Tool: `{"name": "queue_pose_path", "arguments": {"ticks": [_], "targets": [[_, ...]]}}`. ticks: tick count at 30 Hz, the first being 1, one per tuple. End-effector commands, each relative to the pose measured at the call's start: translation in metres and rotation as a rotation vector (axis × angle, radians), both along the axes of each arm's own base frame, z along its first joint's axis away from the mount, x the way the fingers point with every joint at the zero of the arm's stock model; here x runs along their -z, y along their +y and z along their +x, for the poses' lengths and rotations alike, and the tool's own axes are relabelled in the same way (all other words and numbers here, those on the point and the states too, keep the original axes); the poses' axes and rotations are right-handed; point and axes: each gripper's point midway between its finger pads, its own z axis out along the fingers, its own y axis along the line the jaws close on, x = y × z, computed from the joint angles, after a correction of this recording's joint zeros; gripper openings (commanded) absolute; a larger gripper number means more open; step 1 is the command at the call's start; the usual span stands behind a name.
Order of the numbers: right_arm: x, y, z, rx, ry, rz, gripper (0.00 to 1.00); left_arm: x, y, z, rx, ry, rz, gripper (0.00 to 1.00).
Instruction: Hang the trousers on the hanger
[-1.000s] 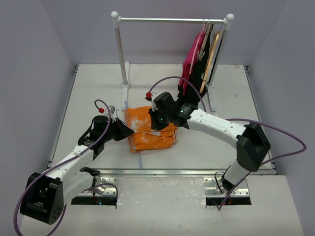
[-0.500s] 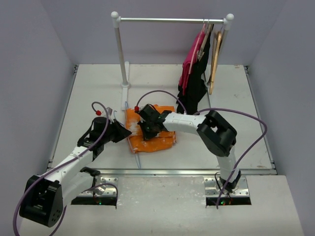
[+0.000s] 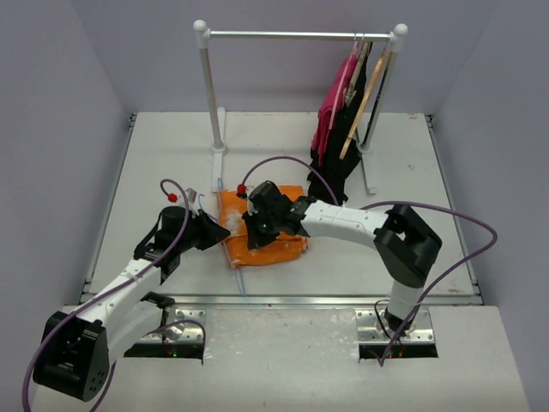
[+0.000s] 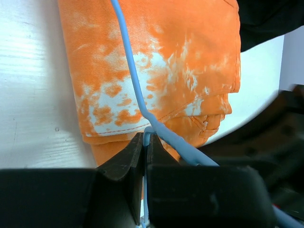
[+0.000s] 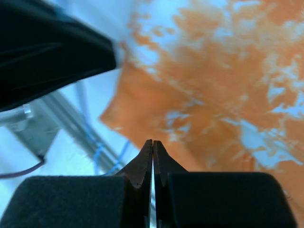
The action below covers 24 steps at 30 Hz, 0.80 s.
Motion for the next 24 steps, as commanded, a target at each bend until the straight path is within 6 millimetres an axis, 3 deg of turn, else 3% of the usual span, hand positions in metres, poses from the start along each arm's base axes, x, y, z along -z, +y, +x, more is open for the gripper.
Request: {"name": "queue_pose_path", "arguments": {"ticks": [1,3,8,11,14,16,18,21,22,24], "targets": [[-0.034,0.024,-0.023,-0.098,0.018,0.152,0.00,0.015,0.003,-0.006,0.006,0.038,0.018,0.00],[-0.008,0.024,-0.033,-0.117,0.074,0.132,0.00,0.015,0.003,-0.005,0.005,0.040,0.017,0.00],[0.081,0.007,-0.044,-0.086,0.177,-0.014,0.00,0.010,0.001,-0.005,0.009,0.028,0.001,0.00],[0.104,-0.001,-0.041,-0.066,0.183,-0.089,0.00,0.006,0.001,-0.004,0.007,0.018,-0.002,0.00],[0.117,-0.030,-0.040,0.001,0.175,-0.226,0.00,0.010,0.015,-0.007,-0.057,0.046,0.039,0.00],[0.115,-0.051,-0.036,0.059,0.137,-0.294,0.00,0.011,0.026,-0.005,-0.117,0.050,0.066,0.00],[0.098,-0.051,-0.038,0.060,0.124,-0.268,0.00,0.014,0.027,-0.007,-0.124,0.048,0.057,0.00],[0.059,-0.025,-0.048,-0.032,0.126,-0.076,0.00,0.008,0.007,-0.011,-0.011,0.001,-0.021,0.00],[0.035,-0.013,-0.055,-0.085,0.137,0.015,0.00,0.004,0.001,-0.010,0.026,-0.030,-0.046,0.00],[0.004,-0.002,-0.056,-0.126,0.104,0.102,0.00,-0.008,-0.010,-0.010,0.087,-0.080,-0.095,0.00]]}}
